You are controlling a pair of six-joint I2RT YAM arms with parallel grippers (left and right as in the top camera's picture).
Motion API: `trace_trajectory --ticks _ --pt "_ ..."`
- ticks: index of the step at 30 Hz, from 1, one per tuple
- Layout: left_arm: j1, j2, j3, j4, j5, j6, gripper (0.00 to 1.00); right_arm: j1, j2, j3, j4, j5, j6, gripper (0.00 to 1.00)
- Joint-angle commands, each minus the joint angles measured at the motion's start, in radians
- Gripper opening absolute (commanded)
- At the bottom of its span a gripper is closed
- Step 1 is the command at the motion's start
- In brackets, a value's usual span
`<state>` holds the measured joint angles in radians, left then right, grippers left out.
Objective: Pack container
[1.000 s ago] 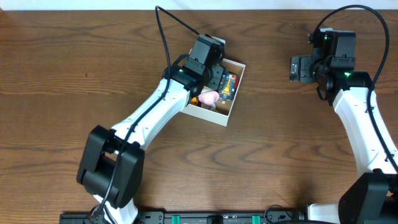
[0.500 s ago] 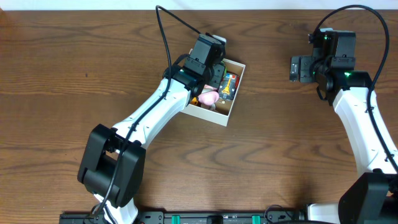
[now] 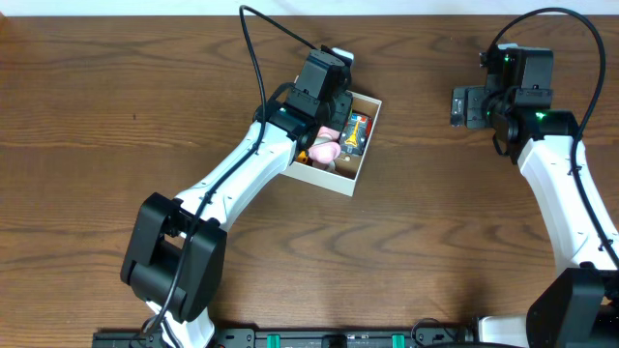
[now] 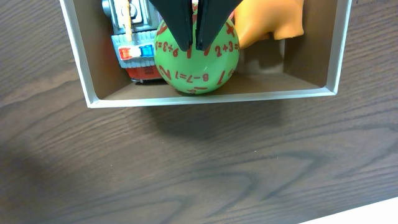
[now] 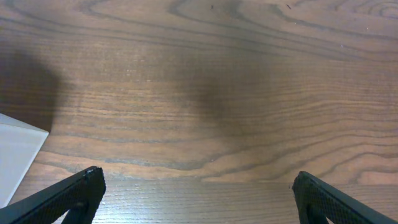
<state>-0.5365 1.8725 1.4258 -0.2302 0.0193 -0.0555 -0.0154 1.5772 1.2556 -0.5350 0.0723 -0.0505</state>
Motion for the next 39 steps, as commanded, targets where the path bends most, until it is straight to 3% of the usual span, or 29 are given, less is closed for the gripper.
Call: trace_trajectory --ticks 1,19,39 --pt "0.008 0.038 0.018 0.006 -0.008 -0.005 0.06 -0.004 -0.008 0.014 -0.001 0.006 0.016 0.99" --pt "0.011 0.212 0.018 -0.023 -0.008 -0.005 0.06 -0.004 -0.008 0.014 -0.001 0.006 0.016 0.99" --pt "0.008 0.009 0.018 -0.102 -0.008 -0.006 0.06 -0.004 -0.008 0.014 -0.001 0.006 0.016 0.99"
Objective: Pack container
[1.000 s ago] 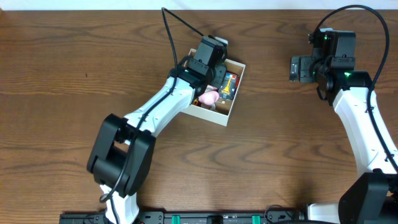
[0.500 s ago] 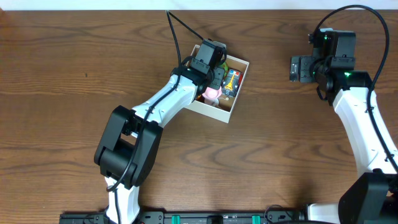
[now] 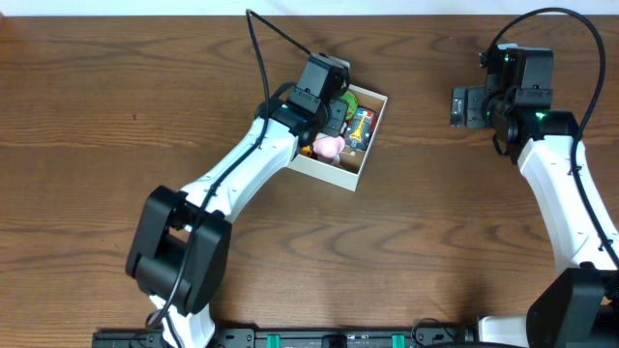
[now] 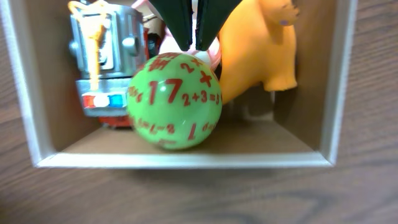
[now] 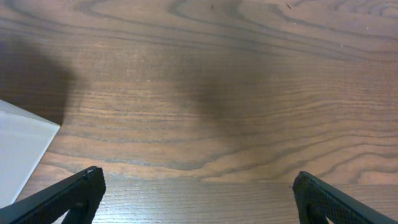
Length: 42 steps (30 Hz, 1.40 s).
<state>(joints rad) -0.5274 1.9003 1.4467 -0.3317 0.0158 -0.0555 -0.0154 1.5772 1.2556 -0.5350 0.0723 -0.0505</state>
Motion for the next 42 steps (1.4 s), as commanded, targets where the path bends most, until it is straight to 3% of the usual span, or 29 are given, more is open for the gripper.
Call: trace_trajectory --ticks 1,10,17,34,42 --pt "0.0 -0.019 -0.003 0.001 -0.005 -0.006 0.06 -0.004 -0.008 0.014 -0.001 0.006 0.016 0.99" --pt "0.0 -0.019 -0.003 0.137 -0.005 -0.014 0.06 -0.004 -0.008 0.014 -0.001 0.006 0.016 0.99" --pt "0.0 0.0 -0.003 0.159 -0.005 -0.013 0.06 -0.004 -0.008 0.014 -0.001 0.006 0.016 0.99" --pt "-0.009 0.203 -0.003 0.132 0.003 -0.032 0.06 -0.004 -0.008 0.014 -0.001 0.006 0.016 0.99" --pt "-0.009 0.211 -0.003 0.082 0.003 -0.032 0.06 -0.004 -0.008 0.014 -0.001 0.006 0.016 0.99"
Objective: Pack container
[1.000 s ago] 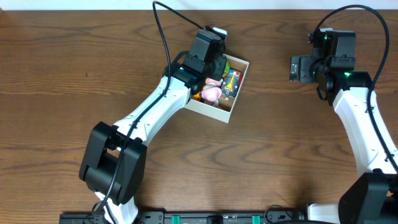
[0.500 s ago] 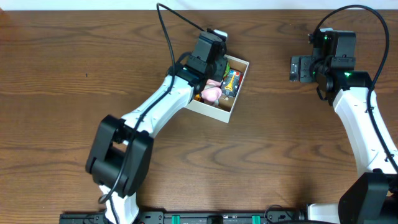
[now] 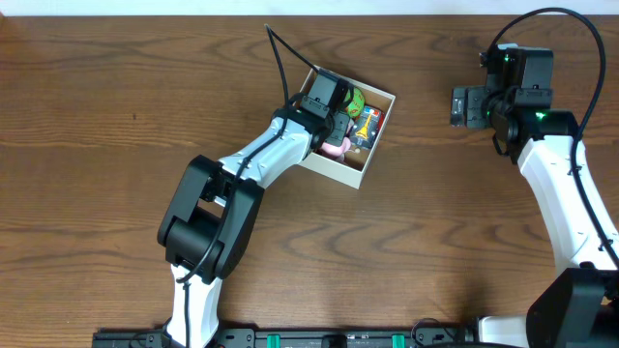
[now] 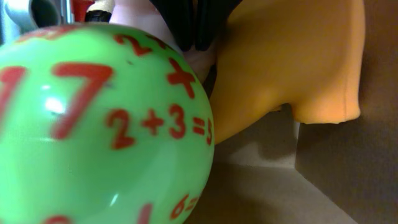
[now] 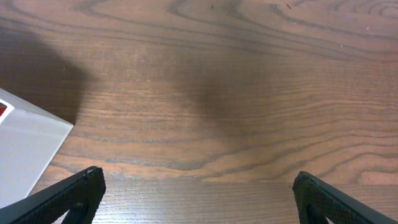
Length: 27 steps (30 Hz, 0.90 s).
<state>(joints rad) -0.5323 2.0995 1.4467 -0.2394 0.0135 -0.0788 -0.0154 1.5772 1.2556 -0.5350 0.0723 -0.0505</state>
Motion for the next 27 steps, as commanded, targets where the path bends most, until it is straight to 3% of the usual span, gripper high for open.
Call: trace_trajectory --ticks 1,19,27 --pt "-0.004 0.012 -0.003 -0.013 0.005 -0.008 0.06 -0.004 -0.008 0.014 -0.001 0.006 0.016 0.99" --pt "-0.01 -0.206 -0.003 -0.05 -0.078 -0.008 0.06 -0.004 -0.008 0.014 -0.001 0.006 0.016 0.99" --pt "-0.062 -0.218 -0.003 0.054 -0.077 -0.008 0.06 -0.004 -0.008 0.014 -0.001 0.006 0.016 0.99"
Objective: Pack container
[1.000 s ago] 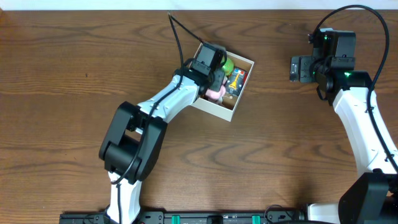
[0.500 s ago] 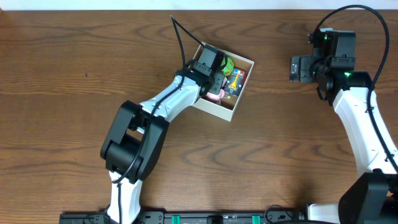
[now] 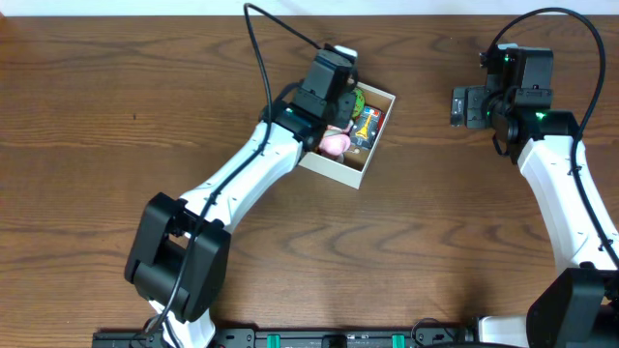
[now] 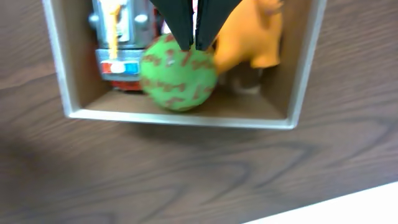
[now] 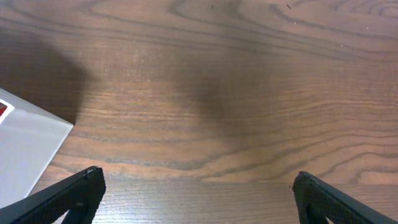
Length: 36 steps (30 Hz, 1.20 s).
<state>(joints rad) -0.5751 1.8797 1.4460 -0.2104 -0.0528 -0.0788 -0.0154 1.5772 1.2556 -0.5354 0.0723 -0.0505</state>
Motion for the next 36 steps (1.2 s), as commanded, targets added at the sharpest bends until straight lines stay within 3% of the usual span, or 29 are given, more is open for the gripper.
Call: trace_trajectory --ticks 1,6,24,36 --pt "-0.024 0.003 -0.002 0.045 -0.011 -0.008 0.06 -0.004 -0.008 0.014 -0.001 0.006 0.016 0.99" --pt "-0.026 0.028 -0.002 0.108 -0.011 -0.004 0.06 -0.004 -0.008 0.014 -0.001 0.006 0.016 0.99" --pt "-0.026 0.26 -0.002 0.115 -0.011 -0.004 0.06 -0.004 -0.008 0.014 -0.001 0.006 0.017 0.99" --pt "-0.026 0.181 -0.002 0.107 -0.011 -0.004 0.06 -0.004 -0.008 0.014 -0.001 0.006 0.016 0.99"
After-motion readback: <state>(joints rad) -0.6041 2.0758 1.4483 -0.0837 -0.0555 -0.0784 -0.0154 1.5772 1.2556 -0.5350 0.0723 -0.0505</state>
